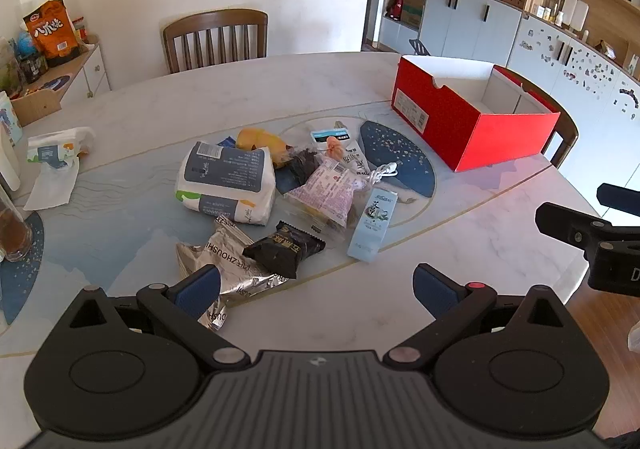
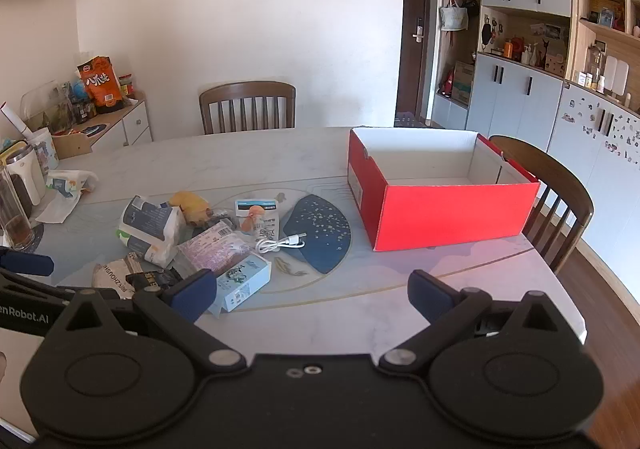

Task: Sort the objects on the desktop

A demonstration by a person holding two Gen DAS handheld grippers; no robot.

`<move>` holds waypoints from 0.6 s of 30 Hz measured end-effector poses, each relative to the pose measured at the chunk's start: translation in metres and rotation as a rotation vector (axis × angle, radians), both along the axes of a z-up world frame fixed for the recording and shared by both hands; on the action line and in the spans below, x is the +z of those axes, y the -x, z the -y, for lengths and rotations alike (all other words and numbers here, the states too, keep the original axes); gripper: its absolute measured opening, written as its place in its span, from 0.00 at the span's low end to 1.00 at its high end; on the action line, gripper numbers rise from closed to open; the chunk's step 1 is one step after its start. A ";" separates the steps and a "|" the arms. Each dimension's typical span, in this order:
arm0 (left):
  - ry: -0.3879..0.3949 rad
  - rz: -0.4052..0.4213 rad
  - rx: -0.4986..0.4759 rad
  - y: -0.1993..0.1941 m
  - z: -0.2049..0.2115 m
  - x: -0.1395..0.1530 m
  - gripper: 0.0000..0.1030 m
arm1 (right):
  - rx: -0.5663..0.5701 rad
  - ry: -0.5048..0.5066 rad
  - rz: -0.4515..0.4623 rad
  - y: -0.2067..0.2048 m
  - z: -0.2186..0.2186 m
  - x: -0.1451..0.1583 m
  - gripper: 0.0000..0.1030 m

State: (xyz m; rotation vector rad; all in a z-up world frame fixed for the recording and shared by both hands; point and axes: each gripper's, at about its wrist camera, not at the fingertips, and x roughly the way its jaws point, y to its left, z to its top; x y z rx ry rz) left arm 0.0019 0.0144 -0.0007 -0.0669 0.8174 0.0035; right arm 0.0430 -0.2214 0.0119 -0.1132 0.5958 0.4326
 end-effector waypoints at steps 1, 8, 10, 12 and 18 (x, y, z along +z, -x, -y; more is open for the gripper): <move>0.000 0.002 0.003 0.000 0.000 0.000 1.00 | 0.001 0.001 0.001 0.000 0.000 0.000 0.99; 0.007 0.016 0.018 0.002 -0.003 0.004 1.00 | 0.015 0.004 -0.001 -0.003 -0.005 -0.001 0.99; 0.007 0.017 0.023 0.002 -0.004 0.004 1.00 | 0.018 0.003 0.000 -0.003 -0.006 -0.001 0.99; 0.006 0.015 0.027 0.002 -0.004 0.004 1.00 | 0.022 0.002 0.000 -0.003 -0.006 0.000 0.99; 0.002 0.001 0.035 0.002 -0.005 0.004 1.00 | 0.041 -0.004 0.004 -0.002 -0.008 0.001 0.98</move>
